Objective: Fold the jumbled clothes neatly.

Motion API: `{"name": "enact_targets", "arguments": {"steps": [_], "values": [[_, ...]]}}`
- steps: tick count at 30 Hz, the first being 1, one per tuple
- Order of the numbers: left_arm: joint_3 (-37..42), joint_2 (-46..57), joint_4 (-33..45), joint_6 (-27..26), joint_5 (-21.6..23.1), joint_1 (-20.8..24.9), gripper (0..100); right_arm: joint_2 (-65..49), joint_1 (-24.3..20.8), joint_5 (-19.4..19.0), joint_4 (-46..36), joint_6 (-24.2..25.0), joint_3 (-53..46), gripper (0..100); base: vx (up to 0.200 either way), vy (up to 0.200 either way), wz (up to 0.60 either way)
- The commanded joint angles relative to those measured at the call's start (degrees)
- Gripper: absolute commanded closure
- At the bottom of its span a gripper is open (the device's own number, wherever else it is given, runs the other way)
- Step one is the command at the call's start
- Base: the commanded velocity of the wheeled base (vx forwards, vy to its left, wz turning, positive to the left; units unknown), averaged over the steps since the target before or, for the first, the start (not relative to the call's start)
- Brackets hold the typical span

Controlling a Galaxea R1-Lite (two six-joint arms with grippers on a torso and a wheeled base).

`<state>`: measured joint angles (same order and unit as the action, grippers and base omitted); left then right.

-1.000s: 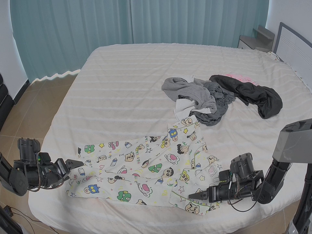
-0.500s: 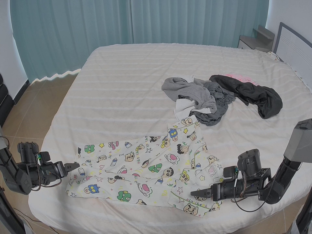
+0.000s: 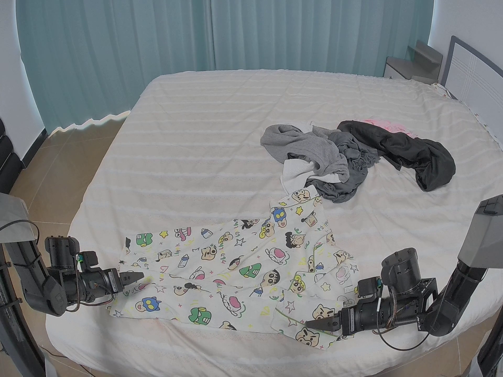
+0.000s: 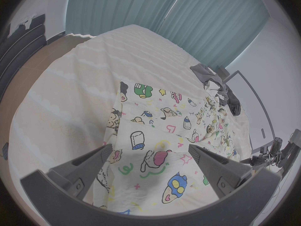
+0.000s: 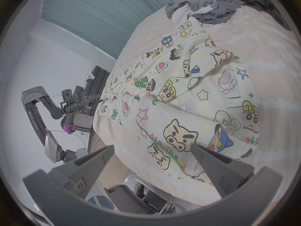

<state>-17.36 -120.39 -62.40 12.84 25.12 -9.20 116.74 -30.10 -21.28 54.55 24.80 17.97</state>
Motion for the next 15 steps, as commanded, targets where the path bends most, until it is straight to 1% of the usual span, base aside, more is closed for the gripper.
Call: {"name": "enact_targets", "arguments": {"steps": [1, 4, 10, 15], "values": [[-0.04, -1.69, -0.17, -0.44, 0.01, -0.11, 0, -0.02, -0.93, 0.1, 0.03, -0.45, -0.13, 0, 0.0, 0.0, 0.0], [0.04, -1.86, -0.17, -0.44, 0.1, -0.02, 0, -0.19, -1.19, 0.1, 0.91, -0.63, -0.83, 0, 0.0, 0.0, 0.0], [-0.39, -2.21, -0.44, -0.44, -0.25, -0.2, 0, 1.04, -1.54, 0.19, 5.83, -0.71, -2.41, 0, 0.0, 0.0, 0.0], [-0.48, -2.48, -0.53, -0.44, -0.34, -0.2, 0, 1.21, -1.98, 0.19, 6.44, -0.63, -2.41, 0, 0.0, 0.0, 0.0]]}}
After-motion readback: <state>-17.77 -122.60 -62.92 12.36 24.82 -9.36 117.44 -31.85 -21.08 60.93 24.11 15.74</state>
